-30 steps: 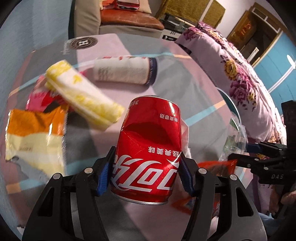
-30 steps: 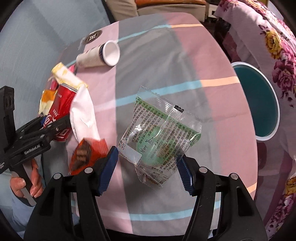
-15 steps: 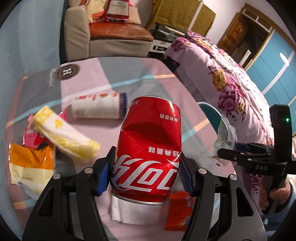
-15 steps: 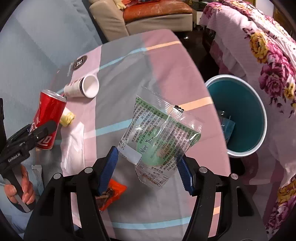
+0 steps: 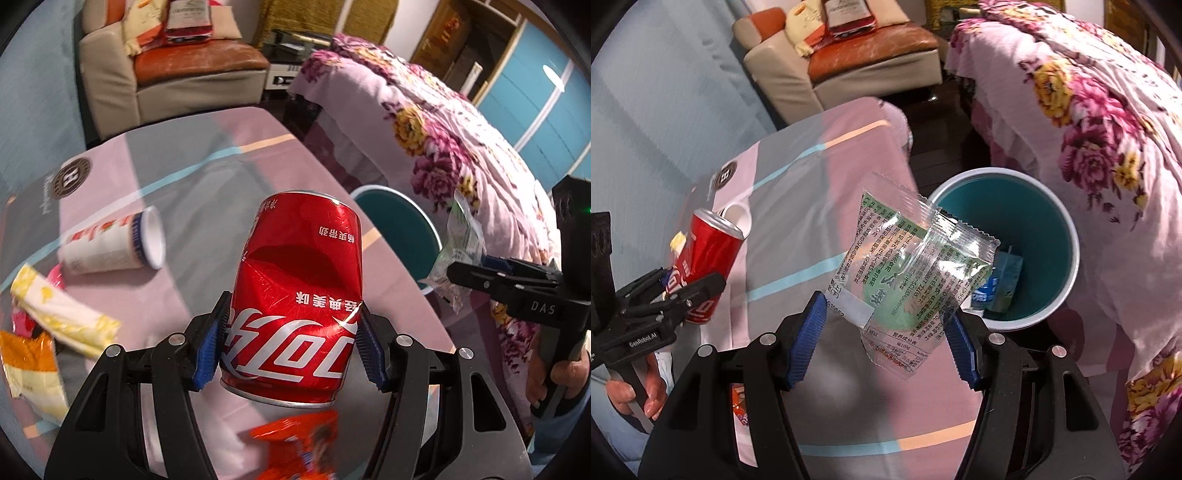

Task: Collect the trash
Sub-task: 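Carry the cola can and clear packet over the teal bin, then open left tool to drop the can while right tool drops the packet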

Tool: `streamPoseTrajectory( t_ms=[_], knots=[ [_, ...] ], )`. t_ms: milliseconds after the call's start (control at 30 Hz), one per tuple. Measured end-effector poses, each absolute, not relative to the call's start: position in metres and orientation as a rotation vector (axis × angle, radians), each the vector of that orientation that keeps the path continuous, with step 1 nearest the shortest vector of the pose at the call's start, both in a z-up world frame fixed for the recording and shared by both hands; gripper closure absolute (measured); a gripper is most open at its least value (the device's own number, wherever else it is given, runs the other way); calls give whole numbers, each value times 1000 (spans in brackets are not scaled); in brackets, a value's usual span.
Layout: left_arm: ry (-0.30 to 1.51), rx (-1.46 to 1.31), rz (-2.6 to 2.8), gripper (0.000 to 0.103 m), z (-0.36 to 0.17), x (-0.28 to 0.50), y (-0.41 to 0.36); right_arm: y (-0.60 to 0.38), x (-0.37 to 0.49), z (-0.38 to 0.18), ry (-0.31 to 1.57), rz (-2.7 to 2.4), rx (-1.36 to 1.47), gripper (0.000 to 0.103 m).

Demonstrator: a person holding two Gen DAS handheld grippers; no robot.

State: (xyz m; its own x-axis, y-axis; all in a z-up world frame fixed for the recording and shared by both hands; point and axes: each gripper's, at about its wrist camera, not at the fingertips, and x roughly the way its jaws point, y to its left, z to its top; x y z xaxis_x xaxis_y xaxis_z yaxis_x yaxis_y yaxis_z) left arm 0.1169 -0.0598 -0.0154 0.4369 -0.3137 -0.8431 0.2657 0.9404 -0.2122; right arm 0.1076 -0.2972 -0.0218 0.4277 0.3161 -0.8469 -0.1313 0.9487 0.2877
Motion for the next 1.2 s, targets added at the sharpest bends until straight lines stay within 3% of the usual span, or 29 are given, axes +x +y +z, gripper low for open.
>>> streamPoseTrajectory(
  t_ms=[600, 967, 1033, 1167, 1200],
  knots=[
    [1144, 103, -479, 40, -38, 163, -201, -425, 116, -34, 1028, 141, 334, 43],
    [1169, 138, -529, 40, -54, 184, -253, -455, 127, -47, 1050, 93, 358, 43],
    [1163, 140, -529, 38, -55, 187, -258, -457, 130, -47, 1051, 90, 357, 43],
    [1146, 139, -520, 16, -55, 188, -260, -455, 133, -49, 1055, 88, 351, 43],
    [1139, 144, -513, 15, -55, 188, -260, -455, 133, -49, 1055, 87, 350, 43]
  ],
)
